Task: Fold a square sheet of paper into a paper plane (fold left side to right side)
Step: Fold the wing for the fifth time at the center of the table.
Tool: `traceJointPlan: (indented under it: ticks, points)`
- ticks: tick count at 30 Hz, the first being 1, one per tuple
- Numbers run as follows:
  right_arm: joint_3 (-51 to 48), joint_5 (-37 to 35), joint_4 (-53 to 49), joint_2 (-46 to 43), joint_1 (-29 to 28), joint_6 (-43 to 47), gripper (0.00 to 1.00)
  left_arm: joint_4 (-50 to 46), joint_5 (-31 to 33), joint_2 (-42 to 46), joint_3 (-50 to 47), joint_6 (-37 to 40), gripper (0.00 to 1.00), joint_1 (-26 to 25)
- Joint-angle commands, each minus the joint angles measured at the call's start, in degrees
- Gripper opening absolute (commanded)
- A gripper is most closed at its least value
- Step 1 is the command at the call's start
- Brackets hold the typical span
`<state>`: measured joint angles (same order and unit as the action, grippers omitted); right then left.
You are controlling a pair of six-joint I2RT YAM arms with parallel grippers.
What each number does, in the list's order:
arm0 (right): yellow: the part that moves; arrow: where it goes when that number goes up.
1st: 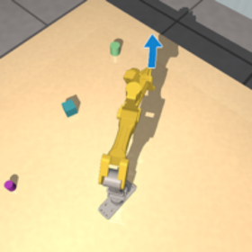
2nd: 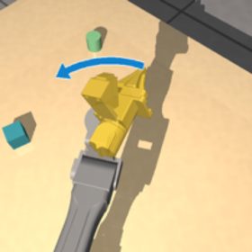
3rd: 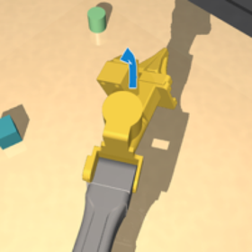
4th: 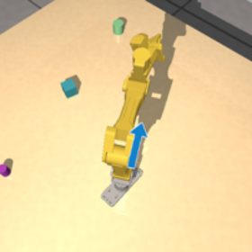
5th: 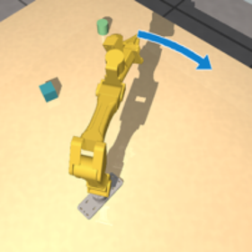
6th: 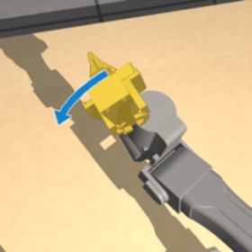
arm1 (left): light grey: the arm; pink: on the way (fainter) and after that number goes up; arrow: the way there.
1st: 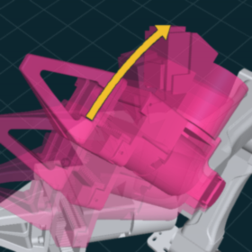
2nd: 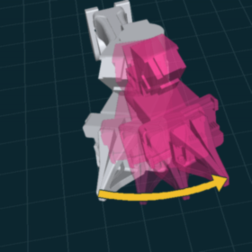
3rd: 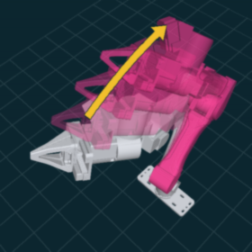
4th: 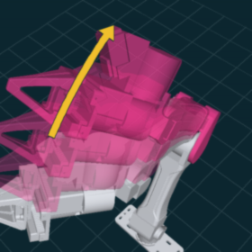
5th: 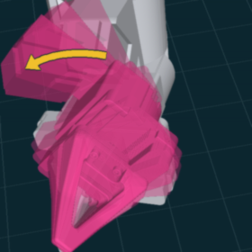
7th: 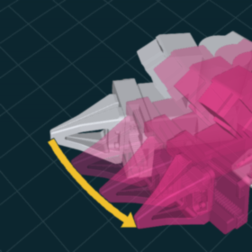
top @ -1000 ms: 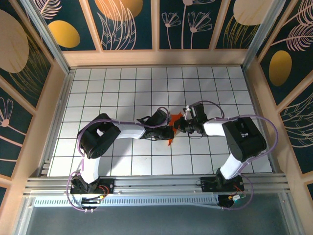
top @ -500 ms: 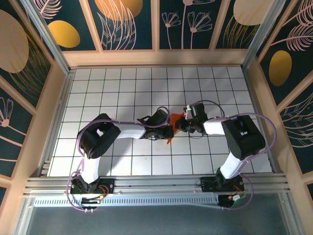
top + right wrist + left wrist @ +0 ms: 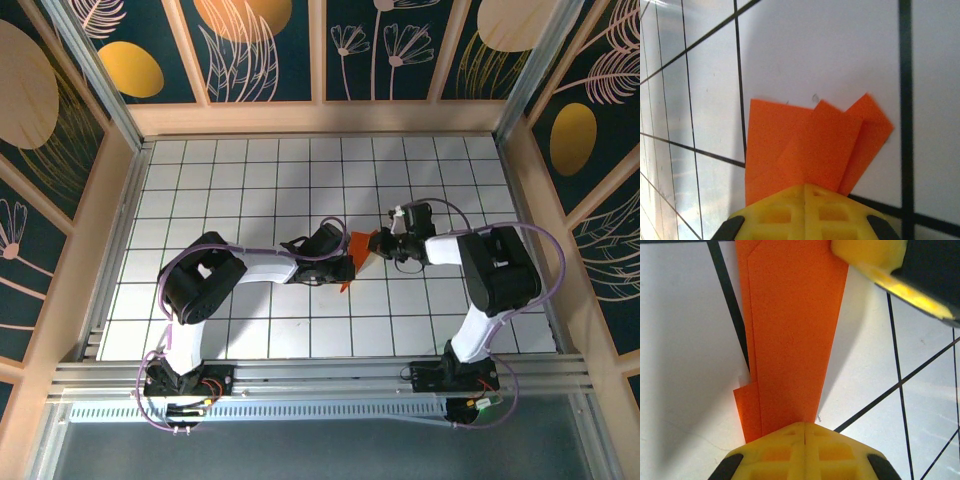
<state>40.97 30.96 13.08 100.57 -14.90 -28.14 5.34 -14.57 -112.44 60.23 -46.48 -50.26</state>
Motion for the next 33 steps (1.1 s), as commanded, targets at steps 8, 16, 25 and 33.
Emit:
traceJointPlan:
  ticks: [8, 16, 25, 33]
  points:
    - [5.1, -3.5, 0.0, 5.5, 5.4, 2.9, 0.0, -10.9, 4.1, -2.7, -2.9, 1.0, 0.0, 0.6]
    - [9.8, -1.8, -2.2, 5.4, 7.6, 3.7, 0.0, -10.1, 4.2, -2.1, -3.2, 0.8, 0.0, 0.6]
    - [5.2, 0.3, -8.4, -9.0, 6.0, 2.7, 0.0, -7.0, 3.1, -1.8, -3.2, -0.3, 0.0, 0.6]
    - [-4.4, 5.2, -1.5, -10.6, -4.3, -9.3, 0.0, -5.8, 2.7, -2.0, -3.0, -0.7, 0.0, 0.6]
